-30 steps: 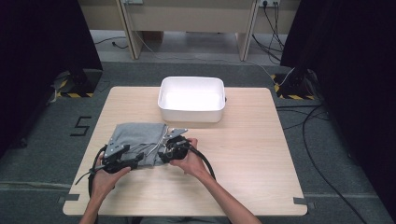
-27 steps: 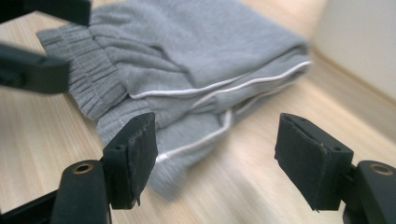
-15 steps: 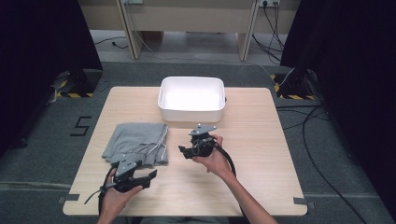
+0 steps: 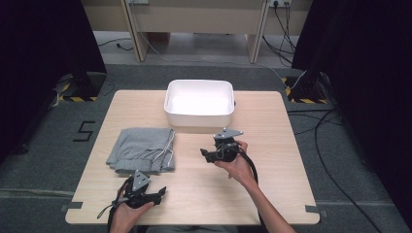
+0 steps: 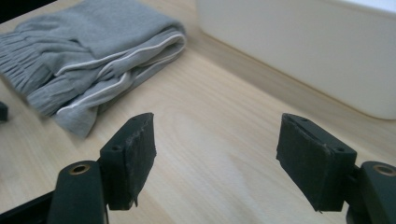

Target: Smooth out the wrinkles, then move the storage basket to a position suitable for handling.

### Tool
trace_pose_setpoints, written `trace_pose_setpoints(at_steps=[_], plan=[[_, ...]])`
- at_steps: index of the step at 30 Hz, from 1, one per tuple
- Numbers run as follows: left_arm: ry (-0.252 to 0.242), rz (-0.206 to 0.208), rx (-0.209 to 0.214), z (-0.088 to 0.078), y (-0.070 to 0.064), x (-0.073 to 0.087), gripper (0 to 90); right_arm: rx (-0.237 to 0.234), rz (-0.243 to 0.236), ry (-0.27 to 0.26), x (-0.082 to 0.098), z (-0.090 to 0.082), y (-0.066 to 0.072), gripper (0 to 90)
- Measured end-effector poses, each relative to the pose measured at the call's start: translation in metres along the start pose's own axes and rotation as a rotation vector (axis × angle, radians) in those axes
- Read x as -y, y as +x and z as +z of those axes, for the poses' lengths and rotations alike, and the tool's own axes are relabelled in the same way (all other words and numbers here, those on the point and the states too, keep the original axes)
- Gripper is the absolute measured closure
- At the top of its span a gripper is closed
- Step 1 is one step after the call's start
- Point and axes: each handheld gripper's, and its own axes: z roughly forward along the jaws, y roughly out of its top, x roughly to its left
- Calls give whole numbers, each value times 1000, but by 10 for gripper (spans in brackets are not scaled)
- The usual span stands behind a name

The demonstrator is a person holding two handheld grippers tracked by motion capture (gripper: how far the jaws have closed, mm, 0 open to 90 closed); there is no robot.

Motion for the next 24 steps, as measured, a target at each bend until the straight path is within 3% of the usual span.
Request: trace_pose_setpoints(at_steps=[14, 24], plan=[[14, 8, 16, 2, 2, -1, 169, 101, 117, -47, -4, -19, -41, 274], [12, 4, 15, 2, 2, -1, 165, 136, 147, -52, -6, -19, -60, 274]])
